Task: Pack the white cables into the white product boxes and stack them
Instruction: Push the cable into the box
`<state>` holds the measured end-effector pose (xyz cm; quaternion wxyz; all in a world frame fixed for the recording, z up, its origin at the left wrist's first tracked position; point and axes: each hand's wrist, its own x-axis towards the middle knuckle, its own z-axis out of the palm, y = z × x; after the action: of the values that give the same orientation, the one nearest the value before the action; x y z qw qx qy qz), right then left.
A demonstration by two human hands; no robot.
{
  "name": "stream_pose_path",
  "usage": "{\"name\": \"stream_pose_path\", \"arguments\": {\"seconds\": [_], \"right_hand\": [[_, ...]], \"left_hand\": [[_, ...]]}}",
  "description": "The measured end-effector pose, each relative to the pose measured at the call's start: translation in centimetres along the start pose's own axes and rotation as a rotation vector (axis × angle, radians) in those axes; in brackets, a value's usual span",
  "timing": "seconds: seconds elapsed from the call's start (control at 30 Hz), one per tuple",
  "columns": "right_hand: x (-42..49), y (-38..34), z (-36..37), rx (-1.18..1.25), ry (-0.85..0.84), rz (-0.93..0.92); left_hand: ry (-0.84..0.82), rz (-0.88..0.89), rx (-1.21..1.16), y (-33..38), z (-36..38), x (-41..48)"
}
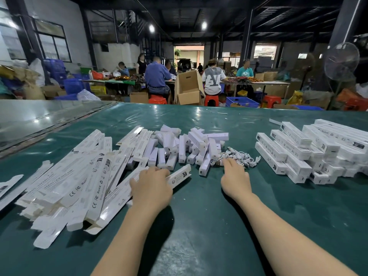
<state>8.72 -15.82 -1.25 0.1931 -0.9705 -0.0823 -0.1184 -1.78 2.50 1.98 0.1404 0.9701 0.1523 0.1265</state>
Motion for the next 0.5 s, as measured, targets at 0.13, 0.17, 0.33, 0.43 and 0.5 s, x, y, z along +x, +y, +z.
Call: {"name": "stream_pose_path", "arguments": {"seconds": [0.13, 0.17, 0.33, 0.43, 0.5], "right_hand": [[1.0, -0.1, 0.2, -0.086, -0.124, -0.007], [1.1, -0.1, 0.2, -0.085, -0.125, 0.018], [1.2, -0.1, 0.0, -0.043, -0.034, 0.116], [0.8, 0.4, -0.1, 0.076, 0.050, 0.106], [0.5, 0.8, -0.2, 0.154, 0.070, 0.077]], "left_hand": [[0.045, 0.131, -0.073, 0.5, 1.1, -0.1], [0.024, 0.147, -0.081, 0.6, 1.3, -0.2], [-0.016, 0.154, -0.101, 0.2, 1.6, -0.5], [-0.018, 0.168, -0.196, 0.3, 1.4, -0.6], [-0.027, 0.217, -0.209, 0.7, 1.4, -0.6]]}}
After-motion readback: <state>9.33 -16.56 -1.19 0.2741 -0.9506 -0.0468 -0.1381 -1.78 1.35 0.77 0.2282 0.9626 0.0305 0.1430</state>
